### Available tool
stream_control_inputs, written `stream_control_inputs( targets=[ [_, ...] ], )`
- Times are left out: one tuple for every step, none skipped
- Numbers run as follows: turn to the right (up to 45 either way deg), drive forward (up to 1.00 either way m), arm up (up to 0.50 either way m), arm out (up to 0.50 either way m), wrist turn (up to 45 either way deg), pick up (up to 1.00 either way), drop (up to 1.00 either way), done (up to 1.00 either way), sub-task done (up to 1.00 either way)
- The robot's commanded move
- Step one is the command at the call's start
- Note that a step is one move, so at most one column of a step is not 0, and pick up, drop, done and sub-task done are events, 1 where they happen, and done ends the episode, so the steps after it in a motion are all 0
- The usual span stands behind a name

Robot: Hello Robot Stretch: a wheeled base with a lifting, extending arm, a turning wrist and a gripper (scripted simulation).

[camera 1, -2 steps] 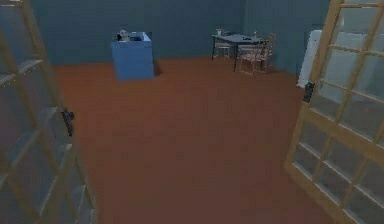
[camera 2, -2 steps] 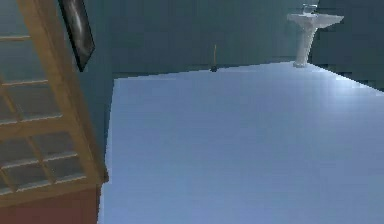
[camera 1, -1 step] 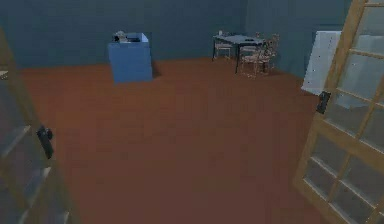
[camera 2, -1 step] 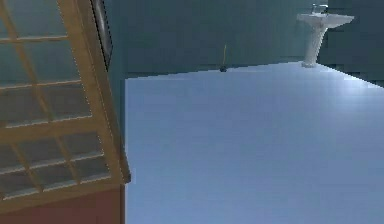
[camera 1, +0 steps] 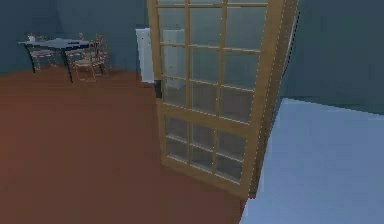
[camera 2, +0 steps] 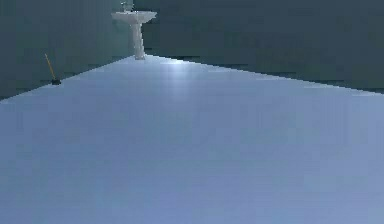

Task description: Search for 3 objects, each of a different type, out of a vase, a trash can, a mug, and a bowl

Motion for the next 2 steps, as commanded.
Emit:
stream_control_inputs(
  targets=[
    [27.0, 0.0, 0.0, 0.0, 0.0, 0.0, 0.0, 0.0, 0.0],
    [0.0, 0.05, 0.0, 0.0, 0.0, 0.0, 0.0, 0.0, 0.0]
  ],
)
